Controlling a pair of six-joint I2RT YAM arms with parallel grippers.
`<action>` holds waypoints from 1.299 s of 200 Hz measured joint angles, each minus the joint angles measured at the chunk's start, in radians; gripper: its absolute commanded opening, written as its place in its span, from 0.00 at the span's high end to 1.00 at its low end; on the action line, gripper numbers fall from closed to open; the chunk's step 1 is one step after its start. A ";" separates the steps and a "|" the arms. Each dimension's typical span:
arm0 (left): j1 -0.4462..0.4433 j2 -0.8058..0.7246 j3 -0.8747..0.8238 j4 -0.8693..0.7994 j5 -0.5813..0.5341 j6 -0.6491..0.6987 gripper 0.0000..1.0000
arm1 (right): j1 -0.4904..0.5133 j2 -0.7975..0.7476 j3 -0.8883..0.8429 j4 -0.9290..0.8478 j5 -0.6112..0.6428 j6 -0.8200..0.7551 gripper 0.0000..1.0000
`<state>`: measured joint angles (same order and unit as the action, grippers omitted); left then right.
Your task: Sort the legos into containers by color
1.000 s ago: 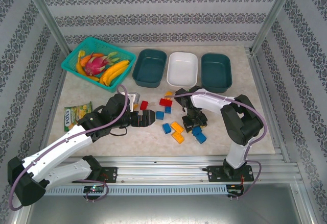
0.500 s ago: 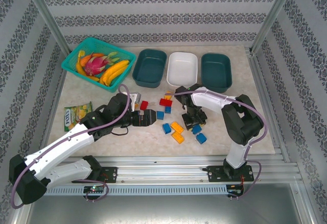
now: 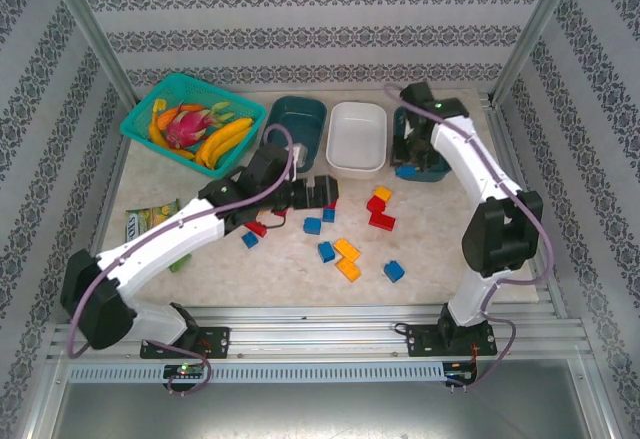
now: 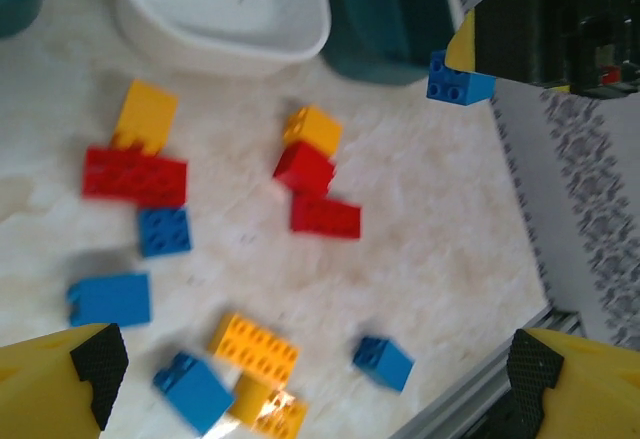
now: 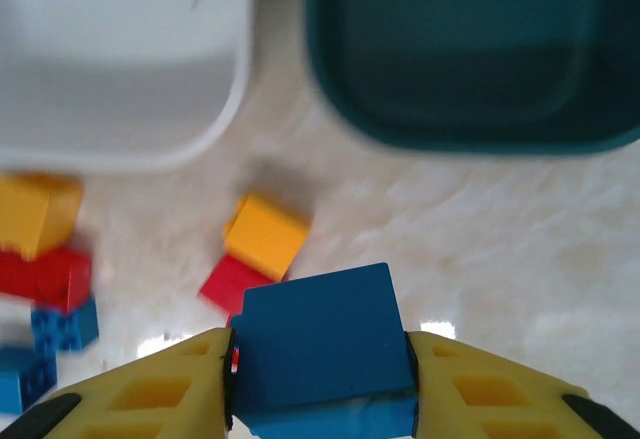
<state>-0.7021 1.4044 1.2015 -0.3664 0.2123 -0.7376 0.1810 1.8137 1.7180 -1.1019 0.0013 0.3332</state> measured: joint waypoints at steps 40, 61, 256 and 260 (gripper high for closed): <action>0.074 0.225 0.227 0.015 0.047 -0.032 0.01 | -0.127 0.259 0.222 0.026 -0.017 0.015 0.67; 0.101 0.333 0.340 0.015 0.069 -0.042 0.01 | -0.157 0.389 0.304 0.024 -0.018 0.034 0.66; 0.148 0.395 0.577 -0.243 0.024 -0.014 0.02 | -0.126 0.176 0.214 0.096 -0.109 0.075 0.31; 0.156 0.370 0.557 -0.256 0.016 -0.015 0.02 | -0.109 0.124 0.169 0.117 -0.116 0.078 0.30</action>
<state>-0.5465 1.7748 1.7580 -0.6228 0.2283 -0.7525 0.0719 1.9377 1.8874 -0.9852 -0.1143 0.4110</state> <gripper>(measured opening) 0.980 0.685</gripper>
